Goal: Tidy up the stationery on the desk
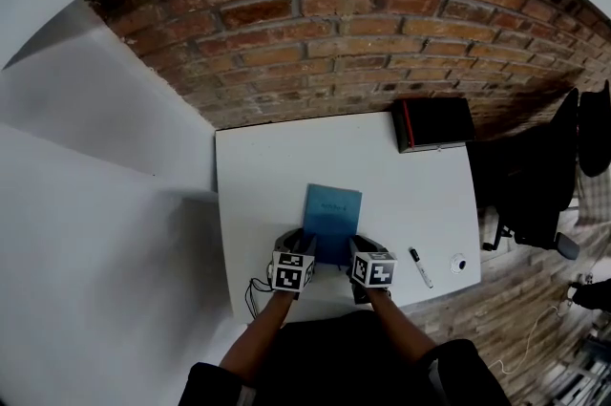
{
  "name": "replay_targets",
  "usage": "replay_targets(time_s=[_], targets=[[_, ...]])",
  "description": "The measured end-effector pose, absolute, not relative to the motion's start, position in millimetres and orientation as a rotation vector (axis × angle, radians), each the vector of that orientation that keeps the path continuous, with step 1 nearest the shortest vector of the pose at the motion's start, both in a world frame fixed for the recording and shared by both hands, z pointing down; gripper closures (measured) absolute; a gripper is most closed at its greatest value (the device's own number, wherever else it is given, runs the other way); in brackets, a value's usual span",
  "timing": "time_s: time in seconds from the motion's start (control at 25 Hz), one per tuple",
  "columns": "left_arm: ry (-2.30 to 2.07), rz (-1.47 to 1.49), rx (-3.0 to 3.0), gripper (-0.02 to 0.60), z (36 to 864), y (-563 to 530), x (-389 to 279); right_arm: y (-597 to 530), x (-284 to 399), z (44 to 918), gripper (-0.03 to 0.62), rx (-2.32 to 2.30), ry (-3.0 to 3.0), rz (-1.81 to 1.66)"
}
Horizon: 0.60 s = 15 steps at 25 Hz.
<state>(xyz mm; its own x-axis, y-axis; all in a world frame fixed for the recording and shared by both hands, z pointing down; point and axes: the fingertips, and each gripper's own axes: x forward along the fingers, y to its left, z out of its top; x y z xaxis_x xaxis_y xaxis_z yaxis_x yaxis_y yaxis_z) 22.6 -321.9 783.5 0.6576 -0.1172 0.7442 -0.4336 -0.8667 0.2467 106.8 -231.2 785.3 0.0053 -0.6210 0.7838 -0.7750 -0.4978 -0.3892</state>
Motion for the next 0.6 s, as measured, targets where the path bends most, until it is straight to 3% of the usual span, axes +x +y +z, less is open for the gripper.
replay_targets(time_s=[0.6], targets=[[-0.544, 1.039, 2.408, 0.425, 783.1, -317.0, -31.9, -235.0, 63.5, 790.2, 0.531, 1.976, -1.577, 1.456]])
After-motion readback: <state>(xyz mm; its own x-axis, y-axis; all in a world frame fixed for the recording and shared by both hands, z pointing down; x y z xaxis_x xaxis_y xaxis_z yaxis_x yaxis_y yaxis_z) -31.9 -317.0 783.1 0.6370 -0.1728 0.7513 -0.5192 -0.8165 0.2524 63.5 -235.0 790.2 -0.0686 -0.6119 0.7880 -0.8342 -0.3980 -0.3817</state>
